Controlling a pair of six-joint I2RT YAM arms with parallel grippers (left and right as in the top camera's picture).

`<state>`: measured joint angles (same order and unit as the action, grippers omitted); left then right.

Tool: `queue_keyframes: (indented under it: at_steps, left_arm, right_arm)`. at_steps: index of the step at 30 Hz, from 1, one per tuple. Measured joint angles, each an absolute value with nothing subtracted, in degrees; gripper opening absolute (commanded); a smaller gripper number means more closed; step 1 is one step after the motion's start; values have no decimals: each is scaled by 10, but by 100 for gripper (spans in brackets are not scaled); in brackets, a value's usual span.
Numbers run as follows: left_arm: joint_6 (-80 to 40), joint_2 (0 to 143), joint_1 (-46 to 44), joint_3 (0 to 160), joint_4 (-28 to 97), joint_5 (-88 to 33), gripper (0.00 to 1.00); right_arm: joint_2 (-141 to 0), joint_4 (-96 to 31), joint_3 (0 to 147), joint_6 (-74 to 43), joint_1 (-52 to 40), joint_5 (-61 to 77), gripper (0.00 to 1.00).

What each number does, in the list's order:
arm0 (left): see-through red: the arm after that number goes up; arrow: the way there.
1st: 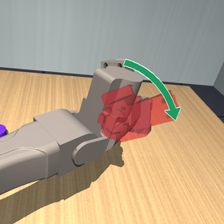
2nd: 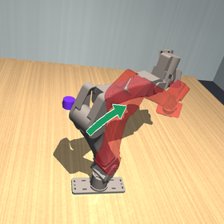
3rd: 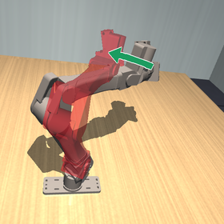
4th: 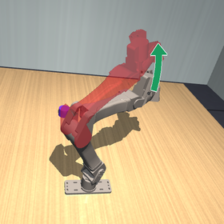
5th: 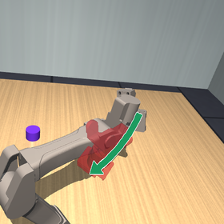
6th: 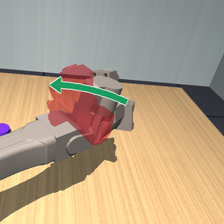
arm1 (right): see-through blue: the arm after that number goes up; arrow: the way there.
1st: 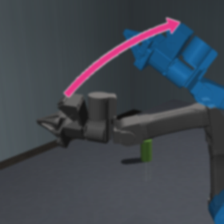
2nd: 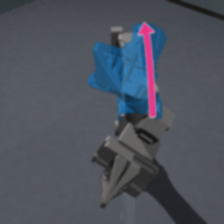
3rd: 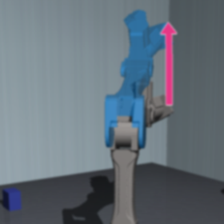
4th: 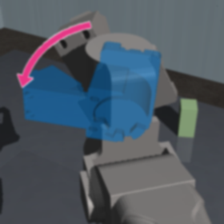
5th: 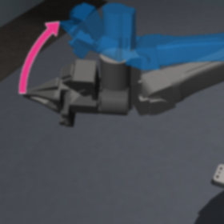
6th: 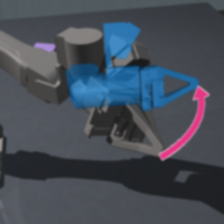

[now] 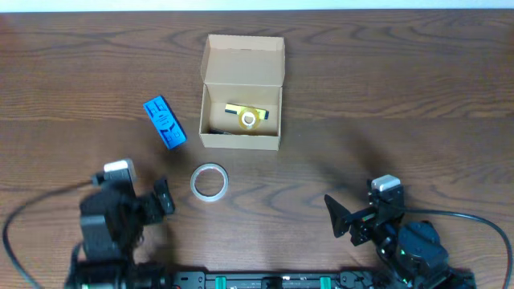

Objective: Pack container
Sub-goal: 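Reach the left gripper to the blue whiteboard duster and grasp it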

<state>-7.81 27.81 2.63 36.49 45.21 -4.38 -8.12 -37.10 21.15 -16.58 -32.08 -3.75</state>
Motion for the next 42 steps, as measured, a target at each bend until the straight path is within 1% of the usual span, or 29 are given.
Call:
queue_keyframes:
  at_steps: [7, 11, 16, 19, 23, 31, 38, 42]
  left_arm:
    - [-92, 564, 26, 571, 482, -79, 95]
    - [-92, 679, 26, 670, 480, -103, 95]
    - [-98, 755, 26, 687, 444, -108, 95]
    - [-133, 801, 27, 688, 414, -112, 95]
    - [-180, 851, 38, 695, 410, -114, 96]
    - [-229, 950, 55, 805, 475, -102, 96]
    - [-242, 1059, 55, 921, 566, -95, 96]
    - [-242, 1119, 55, 950, 598, -95, 96]
  right_arm:
    - [-81, -371, 211, -166, -321, -37, 99]
    - [-81, -371, 211, -166, -321, -39, 99]
    - [-81, -371, 211, -166, -321, -39, 99]
    - [-81, -371, 211, -166, -321, -39, 99]
    - [-81, -371, 211, -166, -321, -39, 99]
    - [-81, -371, 211, -166, -321, -39, 99]
    - [-81, -371, 211, -166, -321, -39, 99]
    - [-81, -371, 211, -166, -321, -39, 99]
